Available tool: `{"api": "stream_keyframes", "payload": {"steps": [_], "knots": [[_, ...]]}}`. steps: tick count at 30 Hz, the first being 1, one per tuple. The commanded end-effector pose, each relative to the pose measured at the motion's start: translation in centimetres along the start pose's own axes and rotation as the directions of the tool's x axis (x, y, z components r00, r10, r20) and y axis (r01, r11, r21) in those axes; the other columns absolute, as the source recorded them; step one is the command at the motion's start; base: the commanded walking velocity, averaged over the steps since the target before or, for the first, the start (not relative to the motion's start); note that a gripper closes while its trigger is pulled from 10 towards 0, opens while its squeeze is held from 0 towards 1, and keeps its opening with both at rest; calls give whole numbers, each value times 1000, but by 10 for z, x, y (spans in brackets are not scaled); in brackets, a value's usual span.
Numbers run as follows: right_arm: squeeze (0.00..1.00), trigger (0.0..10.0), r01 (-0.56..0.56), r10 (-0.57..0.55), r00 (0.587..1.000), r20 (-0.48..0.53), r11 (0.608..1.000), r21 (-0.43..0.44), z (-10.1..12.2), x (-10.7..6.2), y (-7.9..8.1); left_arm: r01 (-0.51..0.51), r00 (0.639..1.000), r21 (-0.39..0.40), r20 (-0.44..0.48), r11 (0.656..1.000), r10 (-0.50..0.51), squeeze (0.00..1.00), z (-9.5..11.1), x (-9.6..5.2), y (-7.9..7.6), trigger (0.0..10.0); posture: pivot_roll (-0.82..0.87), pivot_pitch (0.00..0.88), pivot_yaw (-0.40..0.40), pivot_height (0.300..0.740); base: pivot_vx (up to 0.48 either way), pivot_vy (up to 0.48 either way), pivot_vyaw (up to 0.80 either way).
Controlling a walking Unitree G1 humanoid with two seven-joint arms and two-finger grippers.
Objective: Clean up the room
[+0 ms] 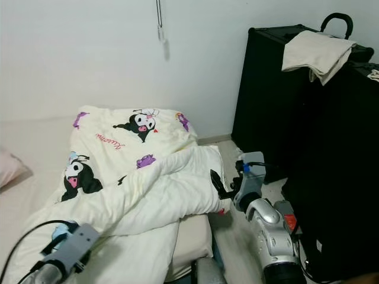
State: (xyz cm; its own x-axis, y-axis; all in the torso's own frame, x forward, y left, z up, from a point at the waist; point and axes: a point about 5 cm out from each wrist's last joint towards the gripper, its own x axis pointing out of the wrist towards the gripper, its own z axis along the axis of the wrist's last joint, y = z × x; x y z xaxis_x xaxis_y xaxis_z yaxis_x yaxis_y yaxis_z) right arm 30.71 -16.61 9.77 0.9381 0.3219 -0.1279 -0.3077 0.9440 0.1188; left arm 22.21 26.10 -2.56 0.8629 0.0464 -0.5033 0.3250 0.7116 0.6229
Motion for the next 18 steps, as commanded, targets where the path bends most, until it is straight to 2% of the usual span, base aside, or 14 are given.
{"api": "stream_keyframes", "payload": {"steps": [1,3,5,6,7,8,10,12,13,16,18], "knots": [[0,10000,13,-13,1000,8,1000,3,0,0,-2,24,999,46,29,999,-25,0,2,-1,0,10000,-178,0,-5,626,0,0,0],[0,10000,13,-13,1000,8,1000,3,0,0,-2,24,999,46,29,999,-25,0,2,-1,0,10000,-178,0,-5,626,0,0,0],[0,10000,15,-16,1000,10,1000,6,0,0,-3,23,995,76,92,997,-30,0,14,3,-3,10000,-178,0,-5,626,0,0,0],[0,10000,15,-16,1000,10,1000,6,0,0,-3,23,995,76,92,997,-30,0,14,3,-3,10000,-178,0,-5,626,0,0,0],[0,10000,19,-19,1000,15,1000,8,1,1,-4,-29,979,122,206,992,4,0,39,9,-5,10000,-181,0,-4,626,0,0,0],[0,10000,19,-19,1000,15,1000,8,1,1,-4,-29,979,122,206,992,4,0,39,9,-5,10000,-181,0,-4,626,0,0,0],[0,10000,22,-22,1000,20,1000,9,3,1,-4,-64,959,145,282,987,21,0,59,14,-8,10000,-181,0,-4,626,0,0,0],[0,10000,22,-22,1000,20,1000,9,3,1,-4,-64,959,145,282,987,21,0,59,14,-8,10000,-181,0,-4,626,0,0,0],[0,10000,23,-23,999,23,1000,10,4,2,-4,-73,949,164,315,984,18,0,69,16,-13,10000,-181,0,-6,626,0,0,0],[0,10000,18,-18,999,43,1000,14,9,5,-1,-76,924,250,382,965,-27,0,101,24,-38,10000,-192,0,-2,626,0,0,0],[0,10000,16,-17,999,48,1000,14,10,6,0,-72,921,268,388,961,-40,0,106,25,-43,10000,-195,0,-1,626,0,0,0]]}}
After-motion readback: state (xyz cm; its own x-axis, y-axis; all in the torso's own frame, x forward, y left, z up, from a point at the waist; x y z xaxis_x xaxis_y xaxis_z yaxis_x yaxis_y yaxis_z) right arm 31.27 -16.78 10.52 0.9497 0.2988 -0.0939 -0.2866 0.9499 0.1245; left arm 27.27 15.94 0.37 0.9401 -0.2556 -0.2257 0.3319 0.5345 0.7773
